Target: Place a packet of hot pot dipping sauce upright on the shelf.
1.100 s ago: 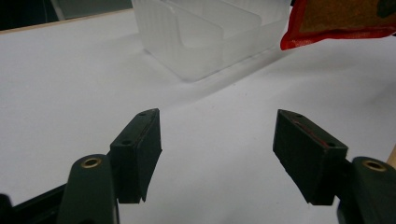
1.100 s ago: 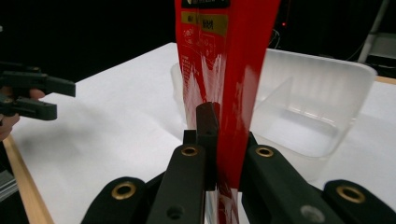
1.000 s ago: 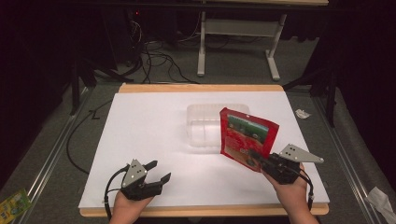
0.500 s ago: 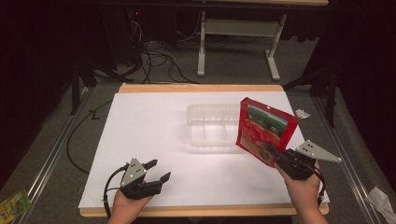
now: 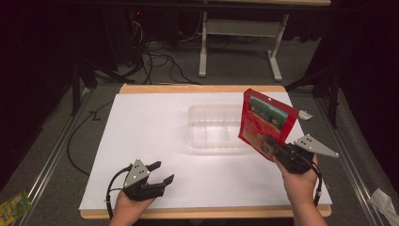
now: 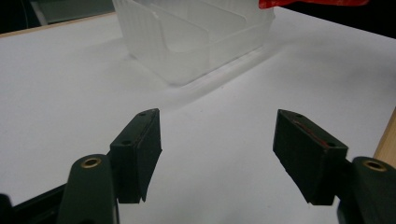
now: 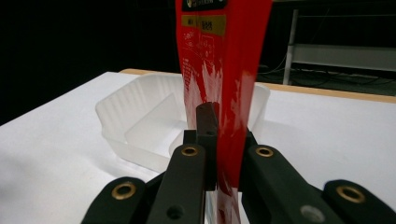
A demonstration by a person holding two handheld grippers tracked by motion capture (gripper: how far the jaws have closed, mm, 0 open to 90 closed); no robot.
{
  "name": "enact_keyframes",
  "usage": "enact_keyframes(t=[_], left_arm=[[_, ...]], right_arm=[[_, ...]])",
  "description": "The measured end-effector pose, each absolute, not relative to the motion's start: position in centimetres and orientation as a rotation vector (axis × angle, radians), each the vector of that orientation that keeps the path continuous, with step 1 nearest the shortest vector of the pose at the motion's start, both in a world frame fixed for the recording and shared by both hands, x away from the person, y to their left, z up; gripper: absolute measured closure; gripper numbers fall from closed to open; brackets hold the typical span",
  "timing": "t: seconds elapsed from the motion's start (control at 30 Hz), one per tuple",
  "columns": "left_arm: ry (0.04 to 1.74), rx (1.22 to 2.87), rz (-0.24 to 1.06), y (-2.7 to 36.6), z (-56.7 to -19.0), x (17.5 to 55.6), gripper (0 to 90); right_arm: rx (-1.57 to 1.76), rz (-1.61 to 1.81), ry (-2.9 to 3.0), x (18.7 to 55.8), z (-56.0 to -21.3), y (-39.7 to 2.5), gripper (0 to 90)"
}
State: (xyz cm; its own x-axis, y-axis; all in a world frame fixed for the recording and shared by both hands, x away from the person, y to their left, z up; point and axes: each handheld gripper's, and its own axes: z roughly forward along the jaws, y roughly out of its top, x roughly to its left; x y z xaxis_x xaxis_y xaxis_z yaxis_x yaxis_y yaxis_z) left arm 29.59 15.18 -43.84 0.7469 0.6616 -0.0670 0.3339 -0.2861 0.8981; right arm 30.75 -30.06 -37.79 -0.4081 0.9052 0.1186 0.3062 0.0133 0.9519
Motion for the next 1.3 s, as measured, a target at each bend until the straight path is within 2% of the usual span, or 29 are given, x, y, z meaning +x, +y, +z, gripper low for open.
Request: enact_keyframes(t=[0.63, 1.3], left_arm=[[0.738, 1.894, 0.376, 14.8, -43.9, 29.8, 32.5], [0.696, 1.918, 0.378, 14.2, -43.7, 29.3, 32.5]], right_arm=[[1.280, 1.386, 1.729, 36.0, -37.4, -27.8, 89.5], [1.314, 1.360, 1.677, 39.3, -37.6, -26.2, 89.5]])
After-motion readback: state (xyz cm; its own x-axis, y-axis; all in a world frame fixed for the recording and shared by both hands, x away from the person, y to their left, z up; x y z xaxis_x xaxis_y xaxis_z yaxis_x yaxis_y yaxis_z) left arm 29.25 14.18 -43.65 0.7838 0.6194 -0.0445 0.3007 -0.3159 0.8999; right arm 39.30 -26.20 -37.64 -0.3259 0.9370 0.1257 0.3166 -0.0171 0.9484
